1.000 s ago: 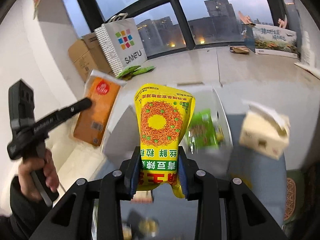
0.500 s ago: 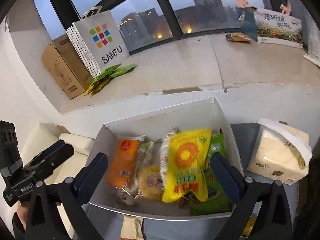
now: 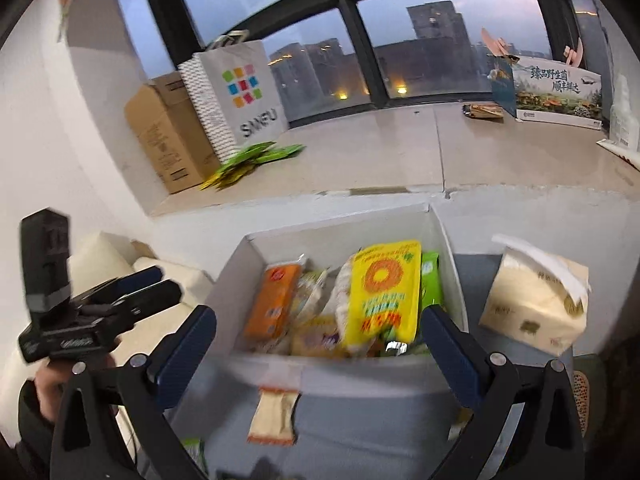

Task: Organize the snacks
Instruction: 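Carry both packets over the white box and open both grippers to drop them, then grasp the black chip bag with the right gripper while the left grasps the green snack bar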

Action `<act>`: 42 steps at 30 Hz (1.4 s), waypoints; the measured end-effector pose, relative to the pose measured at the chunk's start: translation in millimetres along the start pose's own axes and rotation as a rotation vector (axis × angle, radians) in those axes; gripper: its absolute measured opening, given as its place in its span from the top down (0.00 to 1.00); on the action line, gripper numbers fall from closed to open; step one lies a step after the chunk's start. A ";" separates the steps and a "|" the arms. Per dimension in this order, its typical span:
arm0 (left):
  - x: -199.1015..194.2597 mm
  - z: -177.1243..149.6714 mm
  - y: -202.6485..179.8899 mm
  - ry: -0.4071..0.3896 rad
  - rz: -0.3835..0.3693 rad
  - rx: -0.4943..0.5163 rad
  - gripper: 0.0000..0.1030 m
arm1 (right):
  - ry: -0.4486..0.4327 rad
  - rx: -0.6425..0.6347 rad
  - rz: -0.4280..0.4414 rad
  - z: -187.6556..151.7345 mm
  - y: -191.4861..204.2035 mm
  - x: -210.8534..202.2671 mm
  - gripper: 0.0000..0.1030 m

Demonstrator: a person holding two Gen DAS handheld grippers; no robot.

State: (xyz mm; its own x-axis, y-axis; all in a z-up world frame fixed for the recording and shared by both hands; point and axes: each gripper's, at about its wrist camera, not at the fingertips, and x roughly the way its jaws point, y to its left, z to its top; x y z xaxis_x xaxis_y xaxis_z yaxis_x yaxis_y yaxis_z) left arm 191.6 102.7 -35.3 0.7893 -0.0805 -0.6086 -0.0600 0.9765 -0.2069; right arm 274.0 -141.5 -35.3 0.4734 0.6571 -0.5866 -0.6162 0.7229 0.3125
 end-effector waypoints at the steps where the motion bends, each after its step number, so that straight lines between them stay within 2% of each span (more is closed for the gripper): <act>1: -7.2 -7.7 -4.7 -0.006 -0.010 0.016 0.00 | 0.001 -0.011 0.005 -6.8 3.1 -6.0 0.00; 8: -51.8 -61.0 -17.9 -0.051 -0.032 0.046 0.00 | 0.004 -0.068 0.034 -74.1 24.2 -51.2 0.00; 16: -93.0 -117.0 -15.3 -0.035 -0.054 0.030 0.00 | 0.049 -0.096 0.045 -146.9 38.3 -66.7 0.00; 20: -108.9 -140.1 -0.5 -0.043 0.014 -0.036 0.00 | 0.131 -0.151 0.100 -172.9 52.4 -52.4 0.00; 26: -122.3 -167.2 29.7 -0.023 0.060 -0.127 0.00 | 0.238 -0.361 0.097 -189.0 90.1 -21.7 0.00; 35: -123.2 -181.0 40.8 0.003 0.082 -0.141 0.00 | 0.333 -0.433 0.094 -195.7 111.7 26.2 0.00; 42: -121.7 -186.9 40.6 0.030 0.083 -0.134 0.00 | 0.416 -0.420 0.005 -199.1 112.3 62.1 0.00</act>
State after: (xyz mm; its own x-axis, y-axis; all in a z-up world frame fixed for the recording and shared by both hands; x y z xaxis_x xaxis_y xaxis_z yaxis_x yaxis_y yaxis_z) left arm -21.0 114.8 -112.8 0.7599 -0.0087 -0.6499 -0.2066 0.9448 -0.2543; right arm 108.9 -62.0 -185.5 0.2350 0.4599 -0.8563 -0.8543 0.5180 0.0437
